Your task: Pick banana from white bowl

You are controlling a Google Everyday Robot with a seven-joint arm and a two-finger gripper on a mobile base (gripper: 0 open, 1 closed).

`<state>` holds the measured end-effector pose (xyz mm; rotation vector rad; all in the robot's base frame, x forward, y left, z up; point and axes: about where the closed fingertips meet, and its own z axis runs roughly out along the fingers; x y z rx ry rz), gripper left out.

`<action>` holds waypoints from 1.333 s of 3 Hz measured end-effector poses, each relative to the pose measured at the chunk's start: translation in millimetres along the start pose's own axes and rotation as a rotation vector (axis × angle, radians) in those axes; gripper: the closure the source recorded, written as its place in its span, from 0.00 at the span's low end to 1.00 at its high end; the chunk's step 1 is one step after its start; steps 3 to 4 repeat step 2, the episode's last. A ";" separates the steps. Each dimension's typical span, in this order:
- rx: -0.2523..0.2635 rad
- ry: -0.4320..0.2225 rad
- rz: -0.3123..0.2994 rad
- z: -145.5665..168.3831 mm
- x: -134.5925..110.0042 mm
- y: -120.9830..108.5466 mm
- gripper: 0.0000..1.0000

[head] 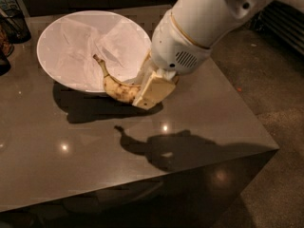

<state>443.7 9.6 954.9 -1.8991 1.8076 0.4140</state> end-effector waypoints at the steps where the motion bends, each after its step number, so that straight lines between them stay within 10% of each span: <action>1: -0.011 -0.005 0.082 2.2 15.1 31.8 1.00; 4: -0.019 -0.001 0.094 4.6 20.2 37.1 1.00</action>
Offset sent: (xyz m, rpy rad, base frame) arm -0.0266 -0.0105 -0.0124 0.0120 0.0469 -0.0548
